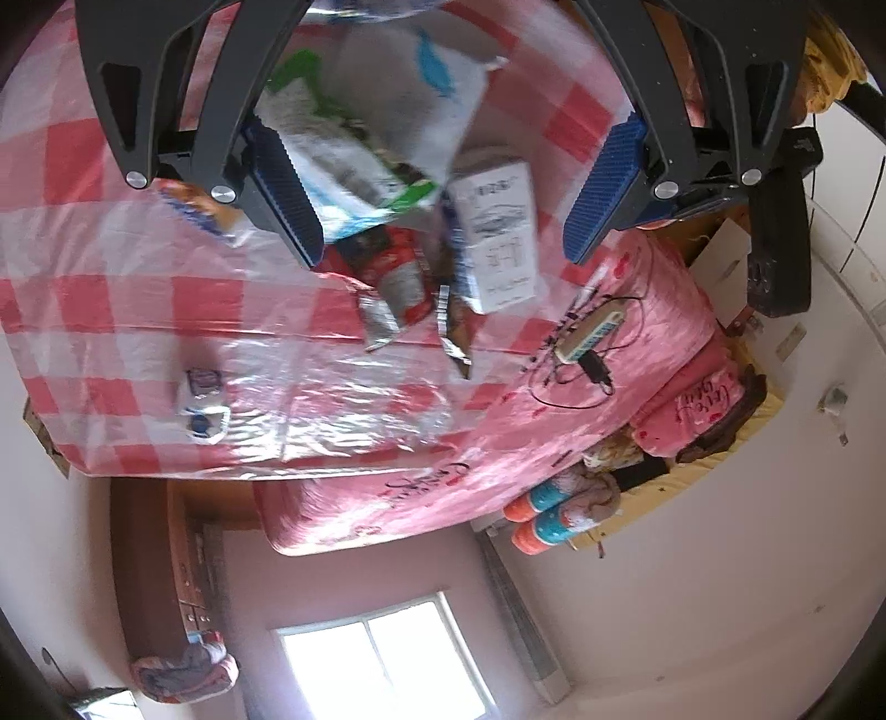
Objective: Collect trash
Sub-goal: 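Move both tools back over the checked sheet toward the remaining trash, then grasp the white milk carton with the left tool while the right tool grasps the white MAGICDAY bag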
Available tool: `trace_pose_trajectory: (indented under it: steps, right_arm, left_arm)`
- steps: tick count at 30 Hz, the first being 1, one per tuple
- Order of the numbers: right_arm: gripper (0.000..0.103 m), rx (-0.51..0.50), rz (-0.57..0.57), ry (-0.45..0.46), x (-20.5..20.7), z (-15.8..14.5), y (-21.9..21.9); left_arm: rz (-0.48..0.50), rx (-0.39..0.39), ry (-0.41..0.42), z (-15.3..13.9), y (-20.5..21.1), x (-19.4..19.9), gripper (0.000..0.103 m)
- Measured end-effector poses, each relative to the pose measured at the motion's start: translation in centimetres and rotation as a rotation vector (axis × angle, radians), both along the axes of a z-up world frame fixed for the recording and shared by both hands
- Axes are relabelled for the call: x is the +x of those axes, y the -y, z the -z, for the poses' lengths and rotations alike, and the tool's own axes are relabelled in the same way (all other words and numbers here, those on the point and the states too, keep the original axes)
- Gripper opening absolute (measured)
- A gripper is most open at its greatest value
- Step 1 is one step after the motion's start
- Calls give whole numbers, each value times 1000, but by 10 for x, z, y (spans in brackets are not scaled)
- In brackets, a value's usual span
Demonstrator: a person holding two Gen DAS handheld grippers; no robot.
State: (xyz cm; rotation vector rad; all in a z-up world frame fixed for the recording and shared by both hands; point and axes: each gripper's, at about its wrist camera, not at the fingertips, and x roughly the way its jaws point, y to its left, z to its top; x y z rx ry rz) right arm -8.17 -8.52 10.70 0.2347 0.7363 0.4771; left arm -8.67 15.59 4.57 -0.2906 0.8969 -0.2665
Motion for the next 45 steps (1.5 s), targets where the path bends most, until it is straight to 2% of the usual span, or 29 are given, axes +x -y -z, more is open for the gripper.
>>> trace_pose_trajectory:
  steps: [7, 10, 16, 25, 32, 35, 40, 45]
  right_arm:
    - [88, -50, 46, -61, 29, 12, 32]
    - [88, -43, 73, -94, 45, 17, 45]
    - [88, -45, 85, -140, 80, 27, 64]
    - [88, -77, 168, -194, 145, 45, 95]
    - [88, -90, 185, -212, 193, 58, 94]
    - [88, -136, 192, -207, 208, 64, 89]
    - [87, -197, 211, -207, 227, 77, 86]
    - [69, -274, 211, -168, 232, 80, 76]
  left_arm:
    - [6, 17, -42, 7, 28, 27, 79]
    - [-5, 64, -63, 11, 39, 38, 79]
    - [-34, 109, -107, 21, 49, 59, 79]
    - [-60, 161, -108, 28, 58, 76, 80]
    - [-70, 215, -100, 32, 59, 87, 80]
    - [-63, 245, -91, 33, 61, 89, 80]
    - [-67, 246, -82, 33, 58, 92, 79]
    - [-68, 246, -70, 33, 58, 92, 78]
